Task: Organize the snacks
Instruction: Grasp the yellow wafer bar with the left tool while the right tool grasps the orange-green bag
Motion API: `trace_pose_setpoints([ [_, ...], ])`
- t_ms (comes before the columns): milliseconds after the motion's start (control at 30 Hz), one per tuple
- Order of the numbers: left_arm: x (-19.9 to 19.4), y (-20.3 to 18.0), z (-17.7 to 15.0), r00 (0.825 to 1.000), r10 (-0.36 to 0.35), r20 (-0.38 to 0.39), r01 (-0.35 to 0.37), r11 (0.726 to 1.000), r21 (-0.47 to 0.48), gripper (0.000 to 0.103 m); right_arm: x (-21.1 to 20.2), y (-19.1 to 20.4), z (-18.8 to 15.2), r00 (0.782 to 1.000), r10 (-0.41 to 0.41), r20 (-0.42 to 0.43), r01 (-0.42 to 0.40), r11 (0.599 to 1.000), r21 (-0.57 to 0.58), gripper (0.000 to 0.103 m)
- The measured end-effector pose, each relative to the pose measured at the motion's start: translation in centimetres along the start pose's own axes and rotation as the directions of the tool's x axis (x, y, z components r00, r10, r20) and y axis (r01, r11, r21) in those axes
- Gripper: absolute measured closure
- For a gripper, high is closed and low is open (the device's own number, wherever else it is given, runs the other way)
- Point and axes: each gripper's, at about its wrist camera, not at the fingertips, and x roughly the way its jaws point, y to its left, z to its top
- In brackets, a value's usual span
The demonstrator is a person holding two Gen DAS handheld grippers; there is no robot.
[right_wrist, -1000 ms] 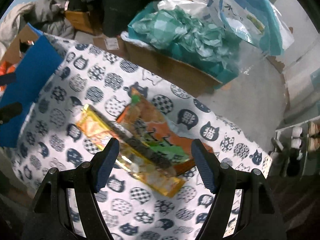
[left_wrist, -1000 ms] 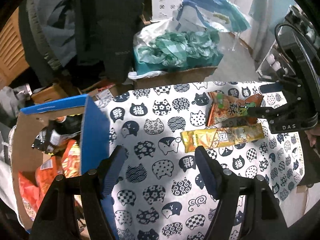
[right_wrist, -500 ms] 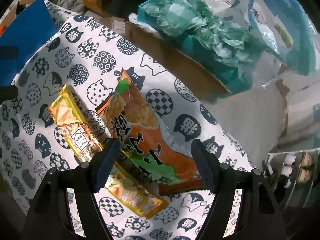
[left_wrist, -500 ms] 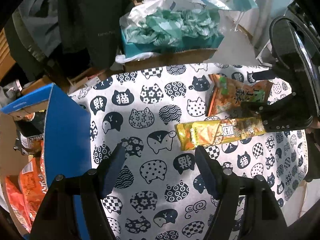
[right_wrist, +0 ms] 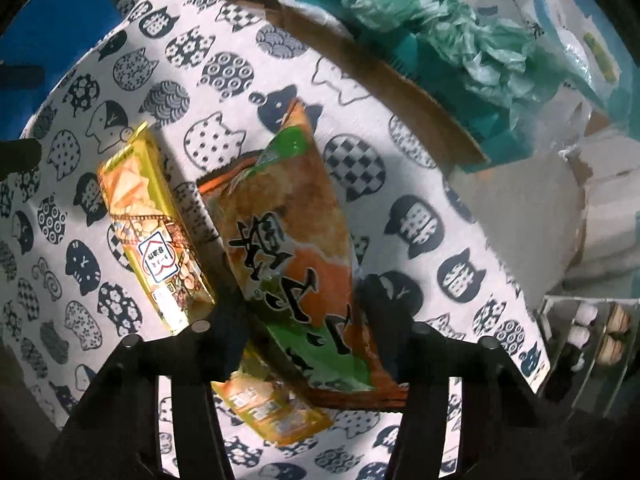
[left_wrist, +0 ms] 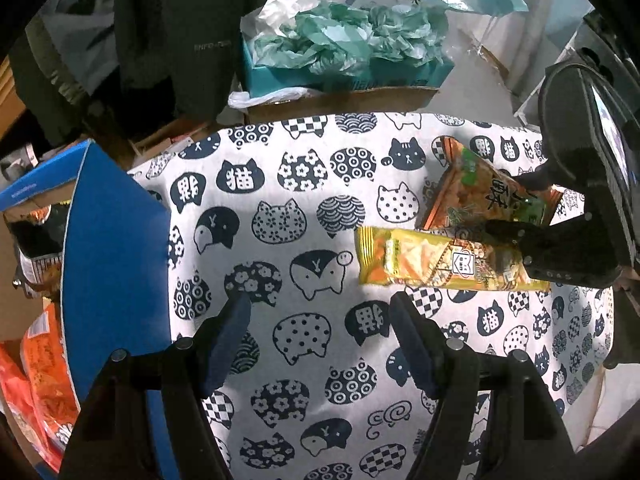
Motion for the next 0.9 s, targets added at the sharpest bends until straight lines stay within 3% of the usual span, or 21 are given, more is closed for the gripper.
trace_pose_setpoints([
  [67,0.0,-0.2,-0.3,1.000,0.007,-0.004,-0.007,1.000,0.003,0.029,-0.1,0.4,-0.1,0.999,0.021,-0.025,-0.019,0.999,0.045,0.062],
  [300,0.0,-1.0,-1.5,0.999,0.003,-0.037,-0.002,1.000,0.022,0.029,-0.5,2.1,-1.7,0.993,0.102,-0.051,-0.089,0.973,0.212,0.063],
  [500,-0.1,-1.3,-2.5,0.998,0.037,-0.058,-0.034,0.999,0.037,0.029,-1.0,3.8,-3.9,0.986,0.162,-0.031,-0.139,0.919,0.370,0.063],
  [667,-0.1,-1.2,-3.4,0.997,0.027,-0.078,-0.026,1.000,0.007,0.029,-1.5,5.2,-5.6,0.962,0.273,0.030,-0.256,0.850,0.460,0.063],
  [900,0.4,-2.3,-3.0,0.994,-0.026,-0.109,0.018,0.997,-0.078,0.024,-2.3,5.3,-8.1,0.973,0.223,0.050,-0.222,0.862,0.455,0.065],
])
